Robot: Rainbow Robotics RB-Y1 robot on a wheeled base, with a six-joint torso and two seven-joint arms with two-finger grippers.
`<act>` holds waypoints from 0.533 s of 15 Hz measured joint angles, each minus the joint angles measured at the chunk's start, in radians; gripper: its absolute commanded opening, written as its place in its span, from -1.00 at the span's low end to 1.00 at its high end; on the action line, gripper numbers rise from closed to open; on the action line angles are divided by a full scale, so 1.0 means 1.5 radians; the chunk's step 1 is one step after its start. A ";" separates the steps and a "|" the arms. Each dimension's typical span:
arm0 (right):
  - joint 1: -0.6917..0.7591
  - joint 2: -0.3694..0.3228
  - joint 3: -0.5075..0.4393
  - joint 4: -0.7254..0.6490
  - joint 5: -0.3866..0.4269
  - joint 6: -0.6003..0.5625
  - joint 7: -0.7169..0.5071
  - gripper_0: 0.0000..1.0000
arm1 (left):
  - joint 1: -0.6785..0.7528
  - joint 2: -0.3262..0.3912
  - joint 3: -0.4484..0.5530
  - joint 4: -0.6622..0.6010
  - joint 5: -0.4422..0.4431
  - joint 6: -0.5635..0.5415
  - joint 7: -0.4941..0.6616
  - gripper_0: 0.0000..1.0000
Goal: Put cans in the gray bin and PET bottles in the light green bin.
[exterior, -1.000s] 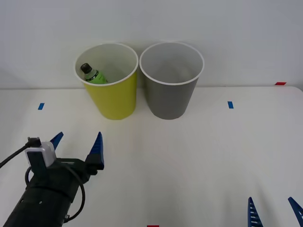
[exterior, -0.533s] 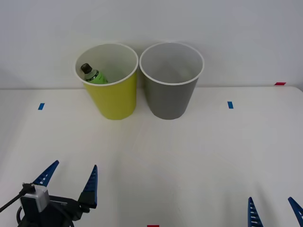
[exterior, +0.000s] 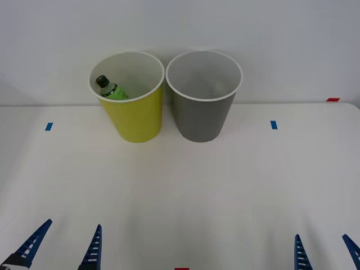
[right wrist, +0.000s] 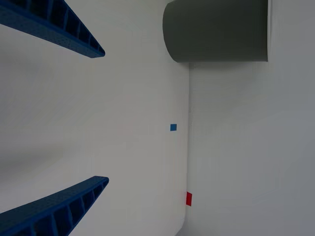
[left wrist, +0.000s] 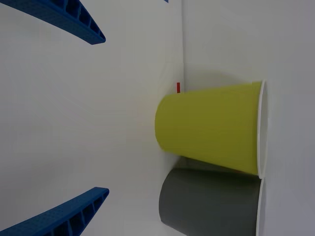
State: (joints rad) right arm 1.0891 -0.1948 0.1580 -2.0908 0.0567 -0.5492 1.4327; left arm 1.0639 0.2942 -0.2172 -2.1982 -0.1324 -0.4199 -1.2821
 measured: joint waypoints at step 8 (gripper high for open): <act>0.000 0.000 0.000 0.000 0.000 0.000 0.000 0.67 | 0.044 0.001 0.011 0.036 -0.013 -0.059 -0.018 1.00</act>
State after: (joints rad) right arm 1.0891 -0.1948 0.1580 -2.0908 0.0567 -0.5492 1.4327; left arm 1.1305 0.2959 -0.2013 -2.1448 -0.1521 -0.5081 -1.3085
